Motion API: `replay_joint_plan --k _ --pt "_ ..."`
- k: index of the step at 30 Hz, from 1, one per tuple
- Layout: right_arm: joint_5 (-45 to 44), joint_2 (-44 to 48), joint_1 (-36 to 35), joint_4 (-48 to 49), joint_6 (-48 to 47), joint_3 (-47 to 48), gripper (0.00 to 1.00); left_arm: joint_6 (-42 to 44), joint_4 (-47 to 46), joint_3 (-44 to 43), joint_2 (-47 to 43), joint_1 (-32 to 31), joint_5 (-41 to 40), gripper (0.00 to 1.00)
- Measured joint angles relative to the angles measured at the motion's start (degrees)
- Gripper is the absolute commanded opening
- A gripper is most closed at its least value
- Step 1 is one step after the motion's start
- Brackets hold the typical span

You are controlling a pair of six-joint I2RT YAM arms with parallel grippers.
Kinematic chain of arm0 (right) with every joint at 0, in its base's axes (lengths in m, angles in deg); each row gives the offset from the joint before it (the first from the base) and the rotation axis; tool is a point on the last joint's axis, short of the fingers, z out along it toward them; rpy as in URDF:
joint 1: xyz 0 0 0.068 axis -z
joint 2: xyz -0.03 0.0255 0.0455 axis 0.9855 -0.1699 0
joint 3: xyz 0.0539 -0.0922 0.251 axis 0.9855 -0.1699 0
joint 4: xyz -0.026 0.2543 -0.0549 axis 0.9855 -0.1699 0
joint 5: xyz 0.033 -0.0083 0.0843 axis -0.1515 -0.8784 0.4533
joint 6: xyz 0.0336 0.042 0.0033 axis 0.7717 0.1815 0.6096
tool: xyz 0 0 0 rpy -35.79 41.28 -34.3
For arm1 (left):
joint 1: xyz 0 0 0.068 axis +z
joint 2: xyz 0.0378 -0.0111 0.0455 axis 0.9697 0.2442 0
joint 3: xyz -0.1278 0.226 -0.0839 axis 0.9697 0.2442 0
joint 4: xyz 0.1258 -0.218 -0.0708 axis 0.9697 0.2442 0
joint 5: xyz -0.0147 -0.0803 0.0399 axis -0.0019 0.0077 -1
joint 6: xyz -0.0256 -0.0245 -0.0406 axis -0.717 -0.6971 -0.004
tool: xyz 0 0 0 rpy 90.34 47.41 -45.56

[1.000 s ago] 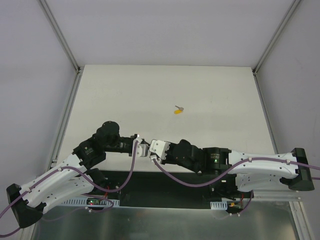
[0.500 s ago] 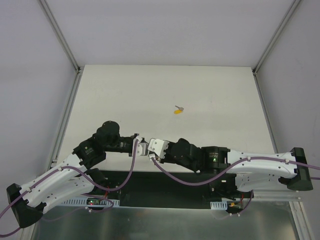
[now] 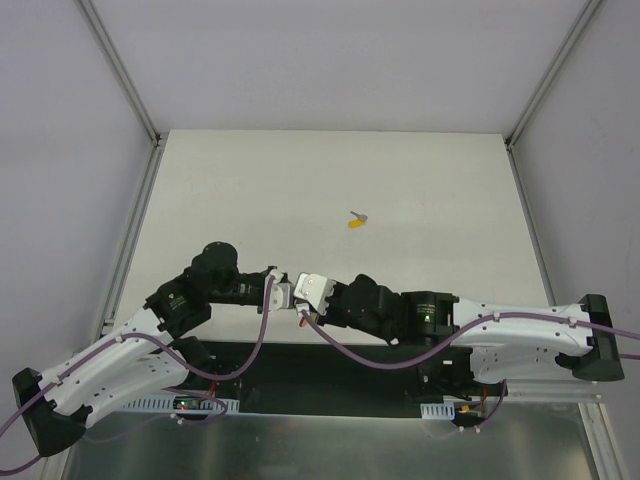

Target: Put the keys on the keyring

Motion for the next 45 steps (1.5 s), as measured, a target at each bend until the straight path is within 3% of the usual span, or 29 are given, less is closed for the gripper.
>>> replay_joint_plan --k 17,24,30,37,45 --pt "-3.48 3.23 1.68 -1.77 4.44 -1.77 0.01 -0.37 -1.29 0.02 -0.42 -0.13 -4.04 0.00" --pt "-5.40 6.27 7.65 -12.37 13.31 -4.04 0.01 -0.72 -1.49 0.02 -0.59 -0.13 -11.10 0.00" --pt "-6.80 5.46 13.70 -26.03 19.87 -4.90 0.01 -2.40 -1.64 0.02 -2.45 -0.13 -23.10 0.00" --pt "-10.27 -6.73 17.92 -35.95 20.79 -2.27 0.01 -4.07 -2.19 0.02 -4.68 -0.09 -35.45 0.00" --pt "-8.79 -26.56 18.93 -34.16 16.46 4.48 0.01 -4.79 -2.34 0.02 -8.07 -0.09 -40.68 0.00"
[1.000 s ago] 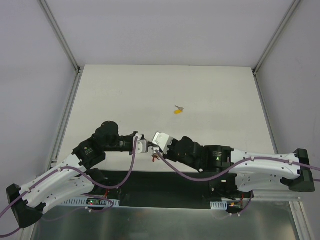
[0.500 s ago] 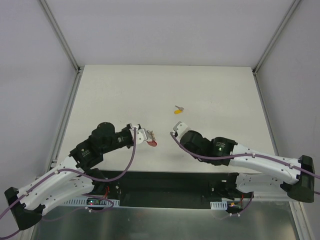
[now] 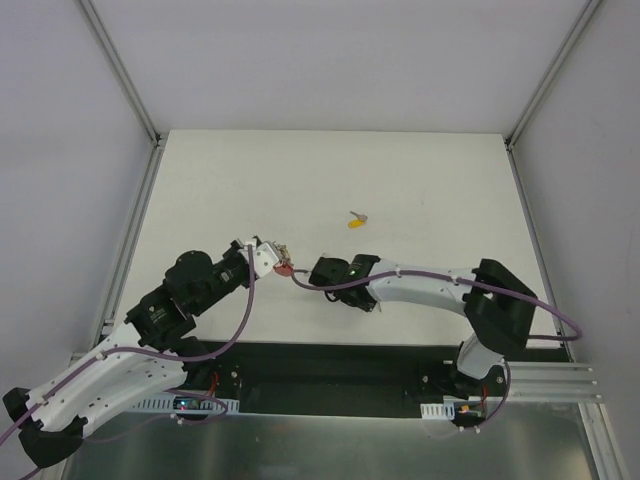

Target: Put the keys on the keyring

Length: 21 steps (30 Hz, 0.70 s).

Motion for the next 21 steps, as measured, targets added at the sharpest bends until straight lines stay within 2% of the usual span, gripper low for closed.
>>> replay_joint_plan --k 6,14,17,21 --pt "3.17 -11.45 0.00 3.54 -2.95 8.59 0.00 -0.11 -0.70 0.00 -2.05 0.11 -2.21 0.00" --pt "6.71 -17.46 -0.11 6.60 -5.03 12.85 0.02 -0.37 -1.90 0.00 -3.28 0.90 -3.32 0.00" --pt "7.76 -17.68 -0.15 7.67 -5.53 12.98 0.11 -0.85 -1.95 0.04 -3.28 1.25 -3.30 0.00" --pt "8.59 -17.68 -0.17 8.59 -5.73 12.98 0.16 -1.18 -2.05 0.09 -3.17 1.53 -3.28 0.00"
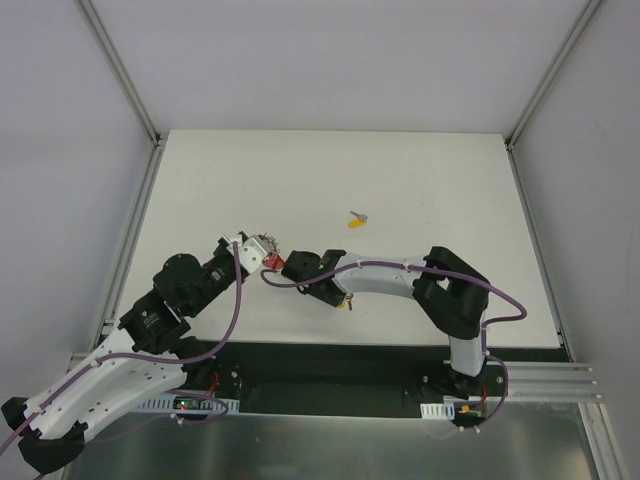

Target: Put the keys on the keyring

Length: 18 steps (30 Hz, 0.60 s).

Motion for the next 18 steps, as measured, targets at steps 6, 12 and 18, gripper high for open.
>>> replay_joint_plan --k 6,12,18 --pt "0.70 1.36 0.00 1.44 0.00 -0.52 0.28 -0.02 -0.02 0.02 0.00 0.09 0.02 0.00" --pt "0.70 8.57 -0.11 2.49 0.00 -3.76 0.36 -0.02 -0.17 0.11 0.00 0.48 -0.07 0.00" --pt "0.63 15.87 -0.09 6.12 0.07 -10.12 0.48 -0.02 -0.20 0.13 -0.02 1.11 -0.46 0.00"
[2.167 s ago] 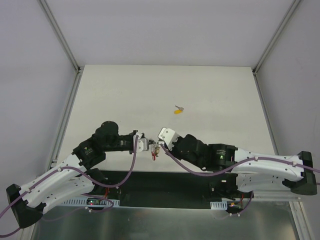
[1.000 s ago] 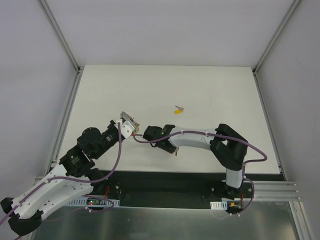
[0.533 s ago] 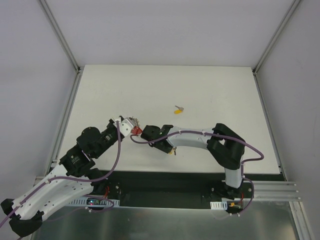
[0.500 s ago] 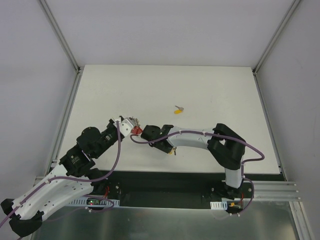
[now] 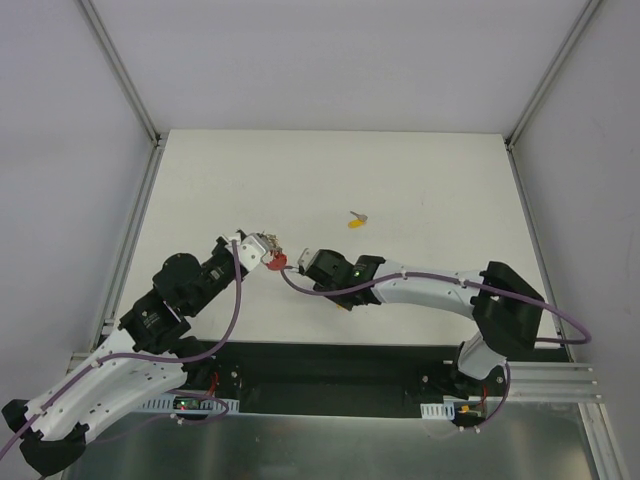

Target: Put the keys on the keyring

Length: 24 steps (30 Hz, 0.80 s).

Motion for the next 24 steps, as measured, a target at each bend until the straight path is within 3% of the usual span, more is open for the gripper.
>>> replay_joint_plan --k 1,2,5,14,17,21,24 --pt "0.04 0.87 0.02 0.74 0.04 -1.49 0.48 0.00 -0.02 0.04 0.02 0.11 -0.04 0.00" --pt "0.09 1.44 0.15 1.33 0.17 -2.58 0.57 -0.02 -0.11 0.17 0.00 0.13 -0.17 0.00" --pt "0.46 2.97 0.59 3.45 0.42 -6.71 0.72 -0.04 -0.22 0.72 -0.11 0.50 -0.70 0.00" --pt "0.57 10.78 1.79 10.21 1.05 -16.81 0.72 -0.48 -1.62 0.94 -0.57 2.25 -1.33 0.00" --pt "1.20 19.69 2.10 16.02 1.14 -22.38 0.73 -0.59 -2.03 0.94 -0.46 2.36 -1.33 0.00" --pt "2.36 34.58 3.06 27.78 1.33 -31.52 0.82 -1.09 -2.43 0.94 -0.07 2.36 -1.27 0.00" --pt "4.39 43.58 5.86 36.72 1.88 -38.18 0.82 -1.51 -2.47 0.94 0.35 2.36 -0.85 0.00"
